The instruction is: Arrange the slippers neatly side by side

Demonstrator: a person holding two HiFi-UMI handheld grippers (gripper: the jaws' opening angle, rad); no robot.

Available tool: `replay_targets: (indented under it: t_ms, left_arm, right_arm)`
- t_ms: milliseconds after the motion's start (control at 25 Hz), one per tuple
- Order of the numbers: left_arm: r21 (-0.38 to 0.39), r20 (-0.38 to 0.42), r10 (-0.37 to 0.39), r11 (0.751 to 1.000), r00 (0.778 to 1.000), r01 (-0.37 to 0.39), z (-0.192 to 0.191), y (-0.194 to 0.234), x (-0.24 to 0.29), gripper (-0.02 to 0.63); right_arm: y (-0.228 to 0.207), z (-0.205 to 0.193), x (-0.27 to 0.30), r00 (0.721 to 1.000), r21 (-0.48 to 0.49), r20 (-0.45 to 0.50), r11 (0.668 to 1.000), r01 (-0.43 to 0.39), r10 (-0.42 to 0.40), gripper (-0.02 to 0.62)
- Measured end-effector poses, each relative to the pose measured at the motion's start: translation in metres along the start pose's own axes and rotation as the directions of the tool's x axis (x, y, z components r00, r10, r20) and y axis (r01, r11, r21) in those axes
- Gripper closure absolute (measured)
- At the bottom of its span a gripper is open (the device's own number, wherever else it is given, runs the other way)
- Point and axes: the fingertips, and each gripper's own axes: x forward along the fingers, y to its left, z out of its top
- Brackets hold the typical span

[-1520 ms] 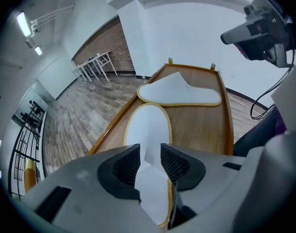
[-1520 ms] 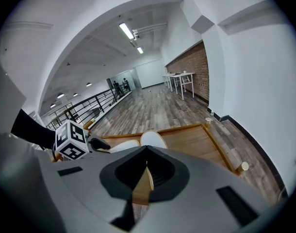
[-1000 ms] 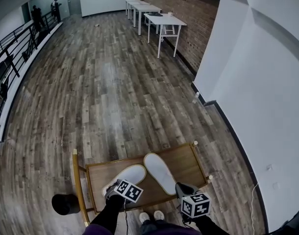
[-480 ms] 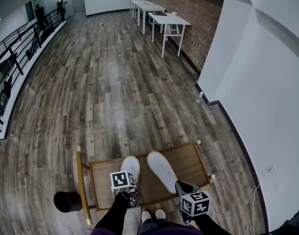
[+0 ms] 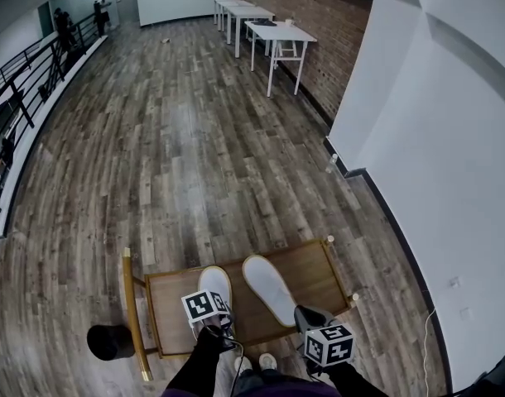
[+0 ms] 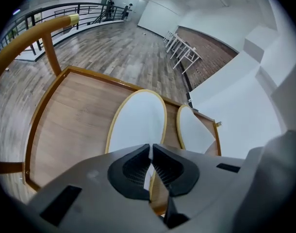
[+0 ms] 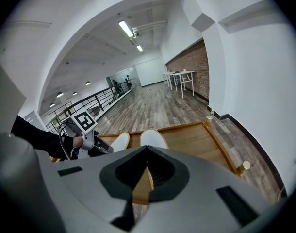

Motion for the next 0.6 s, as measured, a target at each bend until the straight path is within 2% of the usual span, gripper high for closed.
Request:
replay_targets:
  t_ms: [120,320,600]
  left_arm:
    - [-0.035,0.005,-0.001,0.999,1.000,0.001,0.000,0.000,0.005,0.593]
    - [-0.022,0.002,0.006,1.000,1.000,-0.006,0.000,0.000,0.010,0.592]
    - [0.057,0.000,-0.042,0.997,0.999,0.042,-0.001,-0.006,0.014,0.592]
  right_arm:
    - [-0.004,-0.003,-0.001,1.000,0.005,-0.005,1.000,0.008,-0.008,0.597]
    - [-0.006,-0.005,-0.002,1.000,0.002,-0.013,1.000,0.011,-0.011,0.597]
    - [-0.008,-0.003,0.001,1.000,0.000,-0.012,1.000,0.008,-0.008,0.597]
